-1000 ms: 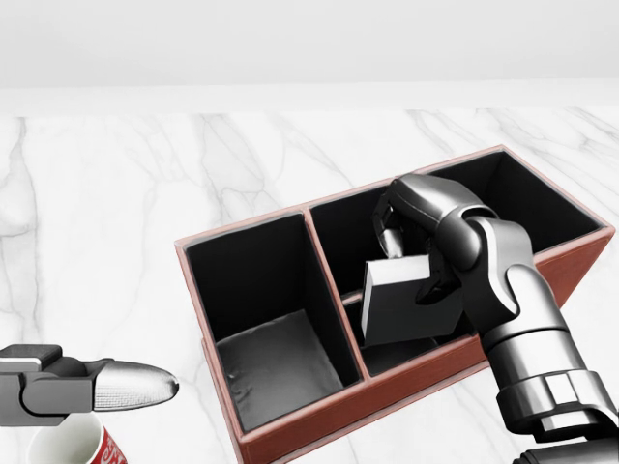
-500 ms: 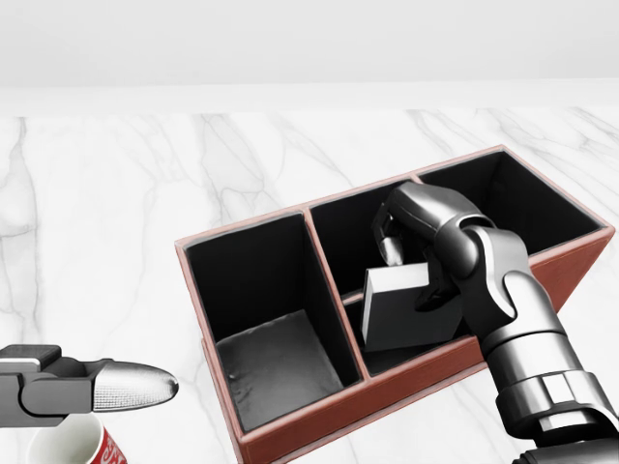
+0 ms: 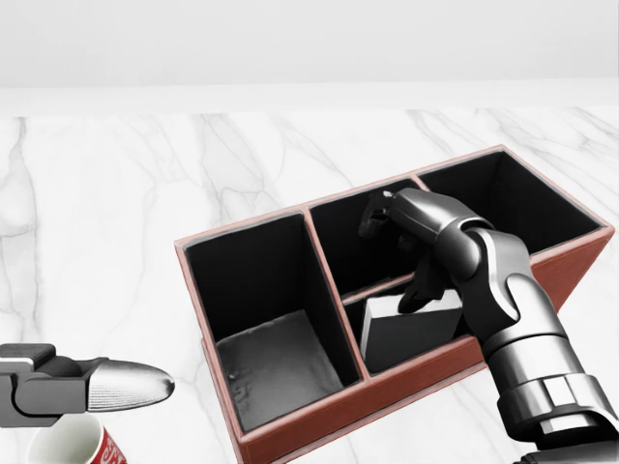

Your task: Pick up the book and place it in the back compartment of the caddy.

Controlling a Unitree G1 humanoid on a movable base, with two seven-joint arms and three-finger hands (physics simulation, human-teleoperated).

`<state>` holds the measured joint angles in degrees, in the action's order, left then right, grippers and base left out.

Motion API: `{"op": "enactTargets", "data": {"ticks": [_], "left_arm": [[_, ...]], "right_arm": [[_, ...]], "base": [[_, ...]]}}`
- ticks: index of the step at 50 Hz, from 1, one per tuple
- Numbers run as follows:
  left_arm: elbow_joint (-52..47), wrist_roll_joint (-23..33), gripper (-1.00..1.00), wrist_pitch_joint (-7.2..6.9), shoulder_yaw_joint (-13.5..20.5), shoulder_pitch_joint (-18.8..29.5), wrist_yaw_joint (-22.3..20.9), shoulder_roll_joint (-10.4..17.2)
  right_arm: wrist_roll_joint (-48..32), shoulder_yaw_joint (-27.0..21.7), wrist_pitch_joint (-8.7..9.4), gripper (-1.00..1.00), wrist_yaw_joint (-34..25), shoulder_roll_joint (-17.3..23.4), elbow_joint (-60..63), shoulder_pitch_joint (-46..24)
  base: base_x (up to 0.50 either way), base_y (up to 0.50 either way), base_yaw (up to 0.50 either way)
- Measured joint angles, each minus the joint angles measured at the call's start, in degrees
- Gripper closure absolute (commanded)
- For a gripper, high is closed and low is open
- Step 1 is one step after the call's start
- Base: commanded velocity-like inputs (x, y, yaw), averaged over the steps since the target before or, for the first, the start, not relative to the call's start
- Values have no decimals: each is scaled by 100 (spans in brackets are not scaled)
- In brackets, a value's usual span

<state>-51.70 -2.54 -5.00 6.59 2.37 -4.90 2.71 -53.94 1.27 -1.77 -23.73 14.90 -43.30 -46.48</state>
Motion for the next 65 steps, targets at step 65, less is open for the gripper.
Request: {"op": "enactTargets", "data": {"ticks": [65], "left_arm": [[-116,-45,-100,0,-3,6,22,-2]], "right_arm": [[196,-478,677,-100,-957,-426,5510,2178]], "base": [[0,0,0]]}}
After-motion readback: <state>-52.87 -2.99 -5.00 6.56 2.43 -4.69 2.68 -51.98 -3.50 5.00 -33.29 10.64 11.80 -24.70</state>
